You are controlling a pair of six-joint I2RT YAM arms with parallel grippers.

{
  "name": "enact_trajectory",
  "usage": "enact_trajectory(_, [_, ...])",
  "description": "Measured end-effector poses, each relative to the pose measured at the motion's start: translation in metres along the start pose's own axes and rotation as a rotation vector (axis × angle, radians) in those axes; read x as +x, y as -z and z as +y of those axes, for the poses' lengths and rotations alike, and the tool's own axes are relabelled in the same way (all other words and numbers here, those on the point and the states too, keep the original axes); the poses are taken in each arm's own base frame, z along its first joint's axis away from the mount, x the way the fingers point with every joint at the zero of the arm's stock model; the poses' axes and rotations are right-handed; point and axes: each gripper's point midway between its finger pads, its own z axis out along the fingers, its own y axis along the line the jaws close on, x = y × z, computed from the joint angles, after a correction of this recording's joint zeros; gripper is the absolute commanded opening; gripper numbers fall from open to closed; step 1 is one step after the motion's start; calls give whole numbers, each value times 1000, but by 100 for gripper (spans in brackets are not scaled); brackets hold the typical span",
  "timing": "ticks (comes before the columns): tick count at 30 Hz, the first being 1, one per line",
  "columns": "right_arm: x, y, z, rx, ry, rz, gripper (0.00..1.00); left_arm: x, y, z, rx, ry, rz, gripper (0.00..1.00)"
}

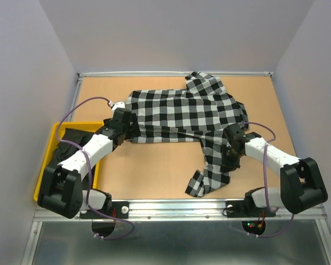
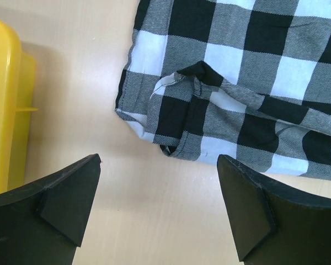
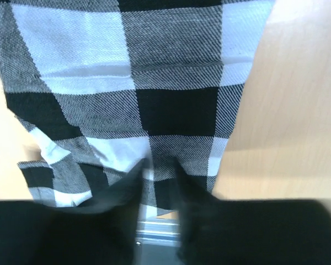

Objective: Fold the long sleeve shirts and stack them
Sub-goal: Fold the shirt

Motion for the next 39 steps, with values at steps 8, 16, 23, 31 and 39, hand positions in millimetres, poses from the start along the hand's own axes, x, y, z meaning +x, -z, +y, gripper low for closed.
enact_trajectory(8, [-26,14,14,-7,7,-48,1,10,-4,4,0,-2,-4,98])
enact_trajectory(16, [-53,28,34,-59,1,-121,33,3,-2,2,16,1,-33,98])
enact_trajectory(23, [-16,10,10,-10,-47,-42,66,-1,0,1,22,-1,-52,98])
enact_trajectory(31, [-1,6,1,9,-68,-14,62,-4,0,-1,28,-4,-62,98])
enact_trajectory(39, [1,-3,0,19,-74,13,1,-5,-1,-1,30,-3,-66,98])
